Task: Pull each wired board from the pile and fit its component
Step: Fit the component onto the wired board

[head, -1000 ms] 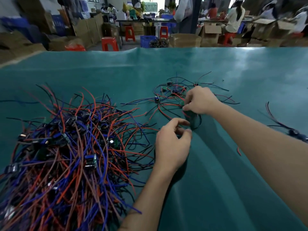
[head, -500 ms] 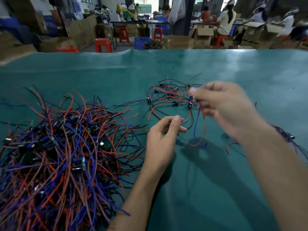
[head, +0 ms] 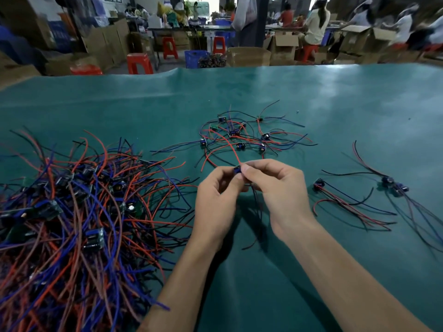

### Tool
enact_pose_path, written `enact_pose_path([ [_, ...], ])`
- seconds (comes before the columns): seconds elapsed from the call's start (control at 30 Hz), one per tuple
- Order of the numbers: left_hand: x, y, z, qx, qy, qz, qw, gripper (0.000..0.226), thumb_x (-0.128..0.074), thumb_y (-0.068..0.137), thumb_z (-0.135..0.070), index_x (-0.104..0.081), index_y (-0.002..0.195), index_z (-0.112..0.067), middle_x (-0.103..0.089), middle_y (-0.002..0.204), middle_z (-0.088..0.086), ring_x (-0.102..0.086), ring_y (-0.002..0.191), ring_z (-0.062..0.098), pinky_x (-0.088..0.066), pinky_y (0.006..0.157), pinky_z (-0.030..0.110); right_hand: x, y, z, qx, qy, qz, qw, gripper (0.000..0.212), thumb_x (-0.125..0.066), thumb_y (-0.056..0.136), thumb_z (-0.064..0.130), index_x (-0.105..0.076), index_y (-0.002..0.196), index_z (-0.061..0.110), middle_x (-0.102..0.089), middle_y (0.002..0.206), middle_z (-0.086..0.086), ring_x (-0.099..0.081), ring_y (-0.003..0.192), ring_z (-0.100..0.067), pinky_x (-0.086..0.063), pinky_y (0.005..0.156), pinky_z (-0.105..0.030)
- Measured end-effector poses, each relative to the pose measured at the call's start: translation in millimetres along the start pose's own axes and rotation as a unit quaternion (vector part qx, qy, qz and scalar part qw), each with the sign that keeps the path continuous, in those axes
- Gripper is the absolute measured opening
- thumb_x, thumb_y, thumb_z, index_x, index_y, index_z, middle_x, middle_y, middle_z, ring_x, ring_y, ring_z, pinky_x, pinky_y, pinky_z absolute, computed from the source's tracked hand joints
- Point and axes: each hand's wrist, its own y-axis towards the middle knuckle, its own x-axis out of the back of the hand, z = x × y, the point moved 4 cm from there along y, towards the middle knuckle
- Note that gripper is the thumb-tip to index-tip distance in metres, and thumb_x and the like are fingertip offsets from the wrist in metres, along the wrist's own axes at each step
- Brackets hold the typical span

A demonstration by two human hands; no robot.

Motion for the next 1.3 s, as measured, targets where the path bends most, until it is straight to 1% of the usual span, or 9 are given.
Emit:
enact_pose_path([
  [0.2,-5.0,-2.7,-3.1,-0.001,-0.008,0.057,0.998,0.015,-0.055,0.098,0.006,-0.068,0.105,0.006,-0.073,0.087,0.005,-0.068,0.073,0.005,-0.054,0.067,0.016,4.4,2.7,-1.4,-0.080,-0.010,0.067,0.995,0.008,-0.078,0.085,0.013,-0.080,0.089,0.007,-0.073,0.078,-0.008,-0.063,0.064,-0.014,-0.048,0.055,-0.021],
  [0.3,-6.9,-2.1,-0.6,-0.007,0.042,0.084,0.996,0.018,-0.060,0.094,0.008,-0.071,0.099,-0.005,-0.074,0.088,0.003,-0.067,0.080,0.012,-0.056,0.079,0.027,9.3,4.9,2.3,-0.110,0.062,0.078,0.989,0.017,-0.082,0.071,0.017,-0.081,0.086,0.007,-0.072,0.076,-0.011,-0.065,0.063,-0.017,-0.050,0.055,-0.024],
  [0.37,-7.2,-2.5,2.3,0.013,0.047,0.084,0.995,0.022,-0.063,0.094,0.005,-0.071,0.087,-0.015,-0.072,0.074,-0.005,-0.064,0.071,0.011,-0.053,0.070,0.022,16.8,9.5,6.6,-0.078,0.029,0.059,0.995,0.014,-0.082,0.069,0.019,-0.082,0.080,0.010,-0.073,0.076,-0.008,-0.063,0.064,-0.014,-0.048,0.058,-0.024],
  [0.53,-9.3,-5.0,6.3,0.036,0.090,0.106,0.990,0.024,-0.064,0.095,0.000,-0.072,0.080,-0.017,-0.069,0.063,-0.005,-0.059,0.057,0.002,-0.048,0.054,0.014,55.5,27.1,31.2,0.071,-0.089,-0.070,0.991,0.015,-0.077,0.087,0.008,-0.077,0.074,0.016,-0.071,0.065,-0.001,-0.051,0.055,-0.010,-0.044,0.050,-0.019],
  [0.73,-4.6,-3.0,5.3,0.015,0.103,0.057,0.993,0.020,-0.064,0.096,-0.005,-0.071,0.082,-0.016,-0.069,0.064,-0.007,-0.059,0.062,0.005,-0.048,0.064,0.018,103.6,34.0,38.2,0.045,0.132,-0.268,0.953,0.015,-0.071,0.094,0.014,-0.065,0.081,0.011,-0.071,0.072,-0.007,-0.065,0.060,-0.011,-0.056,0.068,-0.023],
  [0.8,-1.1,-0.1,5.2,0.009,0.075,0.016,0.997,0.015,-0.063,0.097,-0.006,-0.069,0.085,-0.012,-0.069,0.065,-0.005,-0.058,0.061,0.004,-0.047,0.064,0.016,89.5,32.9,29.5,-0.014,0.119,-0.242,0.963,0.019,-0.071,0.094,0.019,-0.062,0.082,0.008,-0.070,0.071,-0.009,-0.067,0.060,-0.014,-0.057,0.063,-0.024],
  [0.9,0.6,0.6,4.6,0.021,0.029,-0.002,0.999,0.016,-0.062,0.098,-0.007,-0.067,0.084,-0.011,-0.070,0.064,-0.003,-0.059,0.057,0.005,-0.048,0.060,0.015,42.8,22.0,11.7,-0.074,-0.034,-0.031,0.996,0.021,-0.075,0.090,0.026,-0.073,0.087,0.006,-0.076,0.077,-0.008,-0.067,0.064,-0.016,-0.055,0.055,-0.025],
  [0.97,-1.0,-0.1,2.6,0.015,0.036,0.026,0.999,0.017,-0.063,0.098,-0.009,-0.069,0.082,-0.006,-0.072,0.065,0.000,-0.059,0.056,0.006,-0.047,0.058,0.016,18.7,11.7,7.6,-0.027,-0.091,0.075,0.993,0.014,-0.077,0.088,0.021,-0.078,0.087,0.008,-0.076,0.079,-0.007,-0.067,0.068,-0.012,-0.053,0.057,-0.021],
  [1.3,-9.2,-5.8,2.6,0.048,0.080,0.139,0.986,0.017,-0.069,0.094,-0.012,-0.073,0.078,-0.016,-0.076,0.070,0.006,-0.064,0.062,0.017,-0.050,0.065,0.028,37.8,15.7,30.3,0.024,-0.004,-0.026,0.999,0.002,-0.075,0.086,0.005,-0.074,0.085,0.007,-0.072,0.077,-0.006,-0.060,0.066,-0.013,-0.050,0.065,-0.025],
])
